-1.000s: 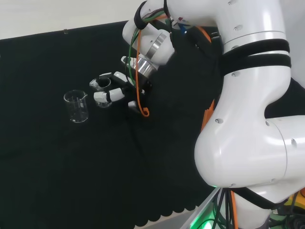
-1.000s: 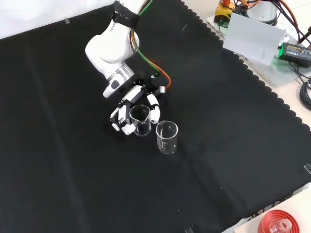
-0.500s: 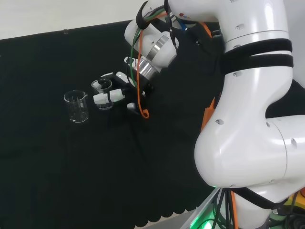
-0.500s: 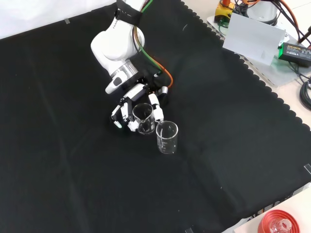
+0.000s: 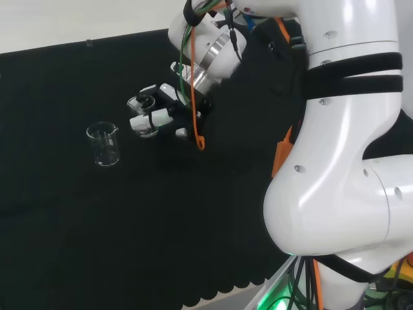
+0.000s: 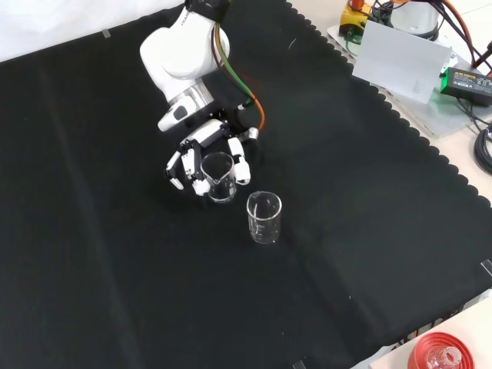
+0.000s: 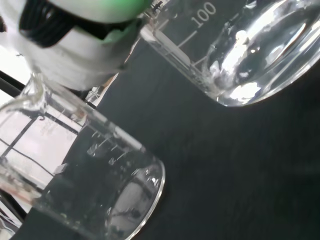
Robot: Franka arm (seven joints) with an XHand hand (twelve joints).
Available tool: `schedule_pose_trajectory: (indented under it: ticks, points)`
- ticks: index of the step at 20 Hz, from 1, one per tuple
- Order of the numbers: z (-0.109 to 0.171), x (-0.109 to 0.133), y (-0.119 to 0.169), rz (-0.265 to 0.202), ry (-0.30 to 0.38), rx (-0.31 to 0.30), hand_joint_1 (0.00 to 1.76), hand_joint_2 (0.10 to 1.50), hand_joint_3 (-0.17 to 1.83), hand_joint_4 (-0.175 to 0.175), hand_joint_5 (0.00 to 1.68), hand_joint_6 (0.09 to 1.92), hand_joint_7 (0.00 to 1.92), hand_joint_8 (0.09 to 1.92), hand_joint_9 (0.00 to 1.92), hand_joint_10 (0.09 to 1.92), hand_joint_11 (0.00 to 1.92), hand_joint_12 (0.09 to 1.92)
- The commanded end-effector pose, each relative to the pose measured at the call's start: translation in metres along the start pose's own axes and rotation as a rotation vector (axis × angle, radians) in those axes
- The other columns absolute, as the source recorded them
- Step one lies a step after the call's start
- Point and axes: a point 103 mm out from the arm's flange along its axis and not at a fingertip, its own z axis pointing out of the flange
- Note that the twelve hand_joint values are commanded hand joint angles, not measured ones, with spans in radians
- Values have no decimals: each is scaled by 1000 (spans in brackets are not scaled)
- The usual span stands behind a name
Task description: Pick up the beaker on the right.
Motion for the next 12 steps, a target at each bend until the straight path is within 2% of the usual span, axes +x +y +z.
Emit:
schedule_pose_trajectory:
  ticks: [1, 5, 12]
  points:
    - [-18, 0, -3, -13, -79, 12, 1112, 907, 158, 175, 1292, 492, 1765, 87, 1342, 282, 283, 1328]
    - [-28, 5, -3, -17, -119, 35, 1115, 892, 179, 175, 1308, 466, 1790, 87, 1377, 258, 299, 1319]
    - [-38, 18, -6, -21, -140, 61, 1118, 870, 215, 175, 1322, 445, 1812, 87, 1411, 221, 310, 1318]
